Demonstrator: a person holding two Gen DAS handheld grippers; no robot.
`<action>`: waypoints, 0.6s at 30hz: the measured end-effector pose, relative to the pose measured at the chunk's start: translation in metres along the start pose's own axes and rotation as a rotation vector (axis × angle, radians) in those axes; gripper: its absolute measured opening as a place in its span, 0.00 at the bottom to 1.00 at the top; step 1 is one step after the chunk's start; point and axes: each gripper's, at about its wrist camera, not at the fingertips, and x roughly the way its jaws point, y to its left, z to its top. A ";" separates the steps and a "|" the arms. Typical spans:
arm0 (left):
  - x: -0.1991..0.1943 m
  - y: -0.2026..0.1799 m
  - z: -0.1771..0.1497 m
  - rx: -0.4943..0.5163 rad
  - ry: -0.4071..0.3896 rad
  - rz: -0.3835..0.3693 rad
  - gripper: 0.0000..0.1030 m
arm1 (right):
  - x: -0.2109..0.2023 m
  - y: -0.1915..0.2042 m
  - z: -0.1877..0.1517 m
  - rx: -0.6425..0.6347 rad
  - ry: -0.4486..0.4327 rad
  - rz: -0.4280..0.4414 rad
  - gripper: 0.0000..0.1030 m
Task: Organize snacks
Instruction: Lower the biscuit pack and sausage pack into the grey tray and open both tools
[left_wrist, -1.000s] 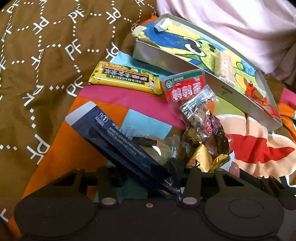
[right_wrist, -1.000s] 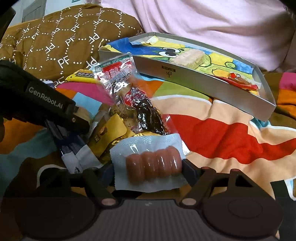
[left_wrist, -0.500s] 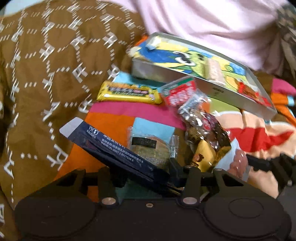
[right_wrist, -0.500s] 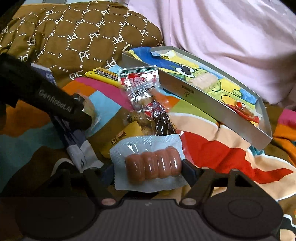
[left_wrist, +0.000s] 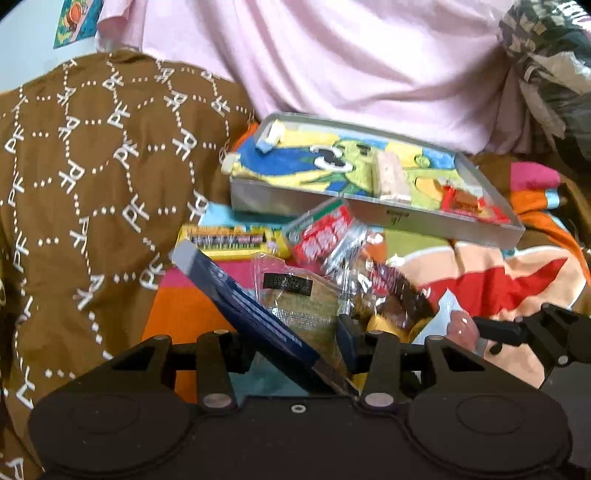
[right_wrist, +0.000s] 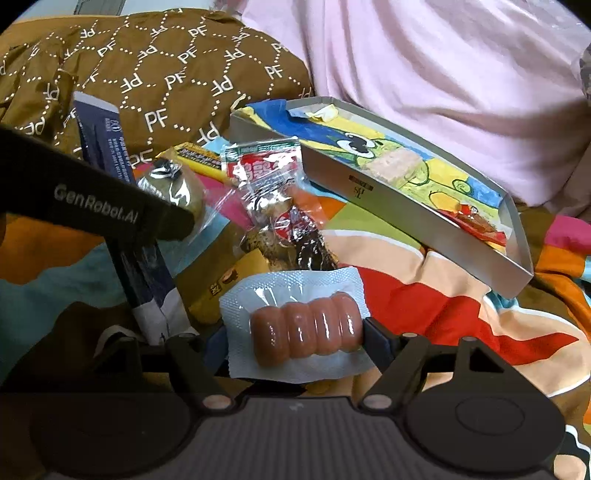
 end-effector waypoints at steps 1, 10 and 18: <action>-0.001 0.000 0.002 -0.001 -0.010 -0.001 0.45 | 0.000 -0.001 0.000 0.004 -0.006 -0.003 0.76; -0.007 -0.006 0.028 -0.009 -0.096 -0.009 0.45 | -0.010 -0.010 0.006 0.058 -0.102 -0.063 0.77; 0.002 -0.013 0.067 -0.041 -0.164 -0.003 0.45 | -0.013 -0.034 0.020 0.159 -0.261 -0.167 0.77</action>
